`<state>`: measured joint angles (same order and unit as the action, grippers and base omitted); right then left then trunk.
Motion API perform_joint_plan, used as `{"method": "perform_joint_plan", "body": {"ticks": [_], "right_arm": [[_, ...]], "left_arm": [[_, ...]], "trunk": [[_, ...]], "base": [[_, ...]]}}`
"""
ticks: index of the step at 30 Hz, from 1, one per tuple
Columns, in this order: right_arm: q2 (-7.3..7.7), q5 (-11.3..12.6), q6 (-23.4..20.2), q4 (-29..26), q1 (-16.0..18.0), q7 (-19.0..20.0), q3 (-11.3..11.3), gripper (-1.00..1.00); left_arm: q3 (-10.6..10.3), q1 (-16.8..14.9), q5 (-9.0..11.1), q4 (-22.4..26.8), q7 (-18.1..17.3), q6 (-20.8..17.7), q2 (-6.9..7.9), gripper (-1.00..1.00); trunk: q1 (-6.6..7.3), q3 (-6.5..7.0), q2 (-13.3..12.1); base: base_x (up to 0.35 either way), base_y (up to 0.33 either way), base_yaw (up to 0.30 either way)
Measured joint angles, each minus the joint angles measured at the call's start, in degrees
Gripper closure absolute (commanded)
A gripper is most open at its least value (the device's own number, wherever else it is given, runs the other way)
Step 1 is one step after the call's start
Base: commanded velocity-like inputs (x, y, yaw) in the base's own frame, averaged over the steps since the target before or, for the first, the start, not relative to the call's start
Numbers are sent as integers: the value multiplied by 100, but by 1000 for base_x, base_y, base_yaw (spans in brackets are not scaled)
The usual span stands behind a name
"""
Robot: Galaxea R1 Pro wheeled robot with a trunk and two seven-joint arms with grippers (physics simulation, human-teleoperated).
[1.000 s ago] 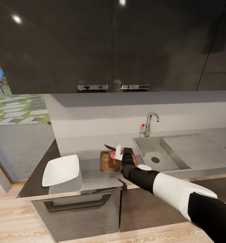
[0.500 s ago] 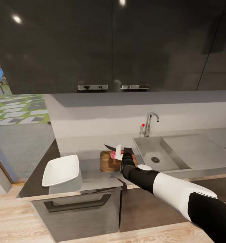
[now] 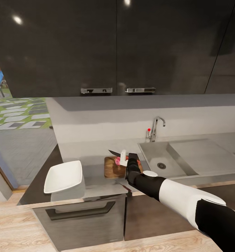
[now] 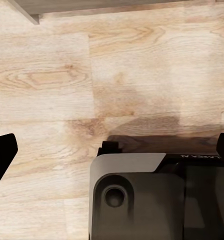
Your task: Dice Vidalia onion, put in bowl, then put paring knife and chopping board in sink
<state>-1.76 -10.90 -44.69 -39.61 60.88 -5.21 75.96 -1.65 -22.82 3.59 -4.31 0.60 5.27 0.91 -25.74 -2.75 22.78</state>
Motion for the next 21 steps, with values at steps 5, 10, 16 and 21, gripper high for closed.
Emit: {"method": "perform_joint_plan", "body": {"ticks": [5,10,16,21], "right_arm": [[5,0,3,0,0,1,0,100],[8,0,-1,0,0,11,0,100],[6,0,-8,62,0,19,-1,100],[-13,-1,1,216,0,26,-2,100]], "left_arm": [[0,0,0,0,-2,2,1,-100],[0,0,0,0,-1,0,1,-100],[0,0,0,0,2,0,0,-100],[0,0,0,0,-1,0,1,-100]], "trunk": [[0,0,0],[0,0,0],[0,0,0],[0,0,0]], "base": [[0,0,0],[0,0,0],[0,0,0],[0,0,0]]}}
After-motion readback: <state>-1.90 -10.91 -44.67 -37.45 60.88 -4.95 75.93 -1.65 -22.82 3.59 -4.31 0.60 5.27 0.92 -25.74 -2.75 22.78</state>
